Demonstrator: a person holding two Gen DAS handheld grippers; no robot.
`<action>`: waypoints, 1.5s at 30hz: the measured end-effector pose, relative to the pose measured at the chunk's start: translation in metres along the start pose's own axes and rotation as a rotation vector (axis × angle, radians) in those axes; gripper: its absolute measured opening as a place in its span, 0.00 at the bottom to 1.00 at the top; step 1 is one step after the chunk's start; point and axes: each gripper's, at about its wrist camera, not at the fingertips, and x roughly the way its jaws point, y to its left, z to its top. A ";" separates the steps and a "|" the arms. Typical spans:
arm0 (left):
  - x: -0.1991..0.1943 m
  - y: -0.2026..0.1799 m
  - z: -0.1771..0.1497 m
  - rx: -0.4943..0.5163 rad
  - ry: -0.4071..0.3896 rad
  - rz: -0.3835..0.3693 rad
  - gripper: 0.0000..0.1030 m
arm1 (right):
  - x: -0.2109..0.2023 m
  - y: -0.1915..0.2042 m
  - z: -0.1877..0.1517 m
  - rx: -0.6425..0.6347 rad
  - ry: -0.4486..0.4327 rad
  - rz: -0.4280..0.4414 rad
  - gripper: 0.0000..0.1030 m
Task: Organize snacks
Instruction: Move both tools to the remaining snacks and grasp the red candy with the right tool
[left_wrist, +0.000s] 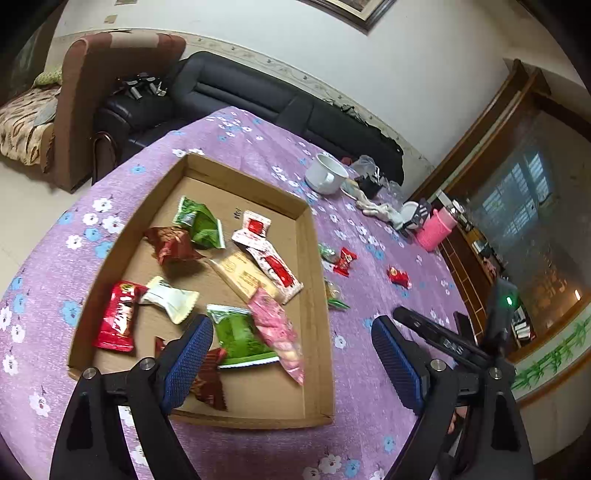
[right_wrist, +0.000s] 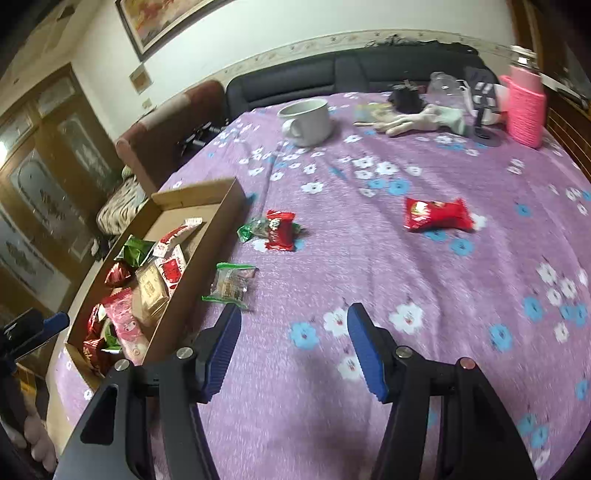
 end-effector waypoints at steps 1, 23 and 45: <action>0.002 -0.003 -0.001 0.010 0.005 0.001 0.88 | 0.005 0.001 0.003 -0.007 0.002 0.003 0.57; 0.035 -0.008 -0.003 0.056 0.086 -0.003 0.88 | 0.115 0.058 0.065 -0.264 0.198 -0.116 0.30; 0.026 -0.038 -0.009 0.095 0.072 -0.017 0.88 | 0.031 0.043 0.007 -0.188 0.132 0.045 0.35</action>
